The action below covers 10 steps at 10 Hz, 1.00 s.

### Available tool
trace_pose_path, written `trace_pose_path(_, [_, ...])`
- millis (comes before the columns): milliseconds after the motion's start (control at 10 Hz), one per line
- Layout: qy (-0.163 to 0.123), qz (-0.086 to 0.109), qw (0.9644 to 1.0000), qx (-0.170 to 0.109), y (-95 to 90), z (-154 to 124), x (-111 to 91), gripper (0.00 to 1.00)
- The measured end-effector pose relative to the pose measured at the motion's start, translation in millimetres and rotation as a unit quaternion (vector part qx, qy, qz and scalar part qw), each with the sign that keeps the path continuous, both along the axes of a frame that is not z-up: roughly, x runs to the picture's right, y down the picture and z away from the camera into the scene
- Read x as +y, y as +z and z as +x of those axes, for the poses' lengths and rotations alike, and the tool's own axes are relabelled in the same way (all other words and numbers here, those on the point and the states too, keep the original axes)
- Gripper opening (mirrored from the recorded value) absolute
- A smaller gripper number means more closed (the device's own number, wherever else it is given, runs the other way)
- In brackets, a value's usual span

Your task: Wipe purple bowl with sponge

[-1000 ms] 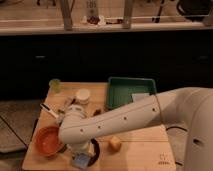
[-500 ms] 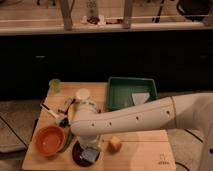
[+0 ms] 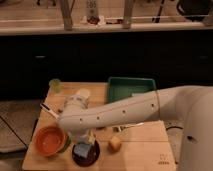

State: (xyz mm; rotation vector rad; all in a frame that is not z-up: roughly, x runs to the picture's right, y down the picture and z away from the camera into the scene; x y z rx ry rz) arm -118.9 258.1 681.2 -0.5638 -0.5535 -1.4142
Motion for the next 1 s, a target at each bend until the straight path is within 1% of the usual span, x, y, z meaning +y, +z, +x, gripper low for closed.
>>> trace_pose_path(200, [-0.019,-0.002,0.9997,-0.017,-8.9,-11.4,10.3,0.00])
trace_pose_path(400, [-0.035,-0.007,0.9989,-0.028,-20.0,-13.4,25.7,0.00])
trace_pose_path(500, [-0.037,-0.009,0.9988,-0.030,-22.8,-10.5,32.5,0.00])
trace_pose_path(600, [-0.034,-0.011,0.9991,-0.024,-22.7,-0.5,36.3,0.00])
trace_pose_path(800, [-0.019,-0.013,0.9997,-0.007,-19.3,27.1,37.5,0.00])
trace_pose_path(900, [-0.003,-0.013,0.9999,0.008,-15.2,47.2,34.4,0.00])
trace_pose_path(1000, [0.007,-0.013,0.9998,0.016,-10.8,58.2,29.4,0.00])
